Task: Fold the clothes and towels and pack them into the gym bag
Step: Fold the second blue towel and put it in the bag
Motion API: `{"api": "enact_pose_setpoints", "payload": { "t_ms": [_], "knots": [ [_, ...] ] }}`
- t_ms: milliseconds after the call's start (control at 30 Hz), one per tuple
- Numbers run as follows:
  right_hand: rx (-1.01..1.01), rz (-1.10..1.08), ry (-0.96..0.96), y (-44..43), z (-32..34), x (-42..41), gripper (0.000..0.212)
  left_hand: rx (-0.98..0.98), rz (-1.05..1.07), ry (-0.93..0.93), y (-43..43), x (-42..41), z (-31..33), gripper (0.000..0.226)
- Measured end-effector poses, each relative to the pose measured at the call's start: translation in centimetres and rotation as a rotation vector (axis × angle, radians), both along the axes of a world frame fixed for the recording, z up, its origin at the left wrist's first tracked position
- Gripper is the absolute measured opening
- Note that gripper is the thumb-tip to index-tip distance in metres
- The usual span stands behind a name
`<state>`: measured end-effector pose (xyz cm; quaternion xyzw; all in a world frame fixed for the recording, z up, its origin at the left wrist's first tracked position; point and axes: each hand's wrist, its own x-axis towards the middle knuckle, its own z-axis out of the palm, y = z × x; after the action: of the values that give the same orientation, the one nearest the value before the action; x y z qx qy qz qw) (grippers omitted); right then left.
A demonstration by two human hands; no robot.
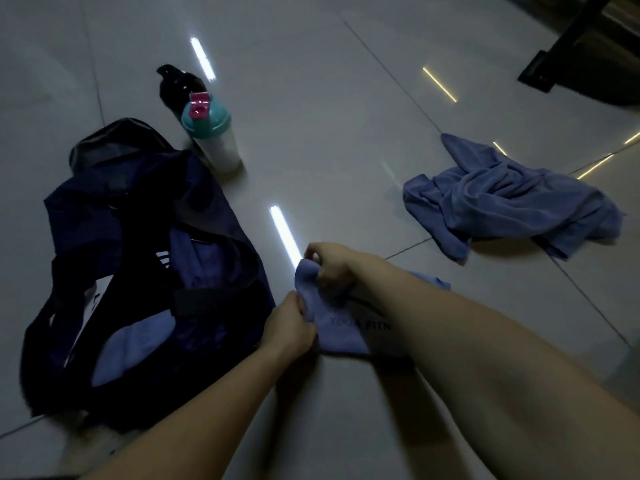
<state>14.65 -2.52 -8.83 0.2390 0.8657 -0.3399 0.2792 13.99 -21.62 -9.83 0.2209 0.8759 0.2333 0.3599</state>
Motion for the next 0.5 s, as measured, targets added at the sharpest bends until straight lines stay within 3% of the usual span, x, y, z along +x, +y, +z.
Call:
{"api": "enact_pose_setpoints", "payload": {
  "t_ms": [100, 200, 300, 500],
  "knots": [
    [-0.082, -0.104, 0.045, 1.8, 1.8, 1.0, 0.025, 0.086, 0.208, -0.150, 0.7, -1.3, 1.1, 0.043],
    [-0.155, -0.206, 0.191, 4.6, 6.3, 3.1, 0.026, 0.143, 0.213, -0.252, 3.3, -3.6, 4.1, 0.027],
    [-0.233, -0.428, 0.357, 7.2, 11.4, 5.7, 0.025, 0.288, 0.087, -0.159, 6.3, -6.0, 9.3, 0.016],
    [-0.086, -0.578, 0.682, 10.1, 21.1, 7.8, 0.022, 0.702, -0.074, 0.148, 10.4, -7.9, 19.1, 0.021]
  ]
}}
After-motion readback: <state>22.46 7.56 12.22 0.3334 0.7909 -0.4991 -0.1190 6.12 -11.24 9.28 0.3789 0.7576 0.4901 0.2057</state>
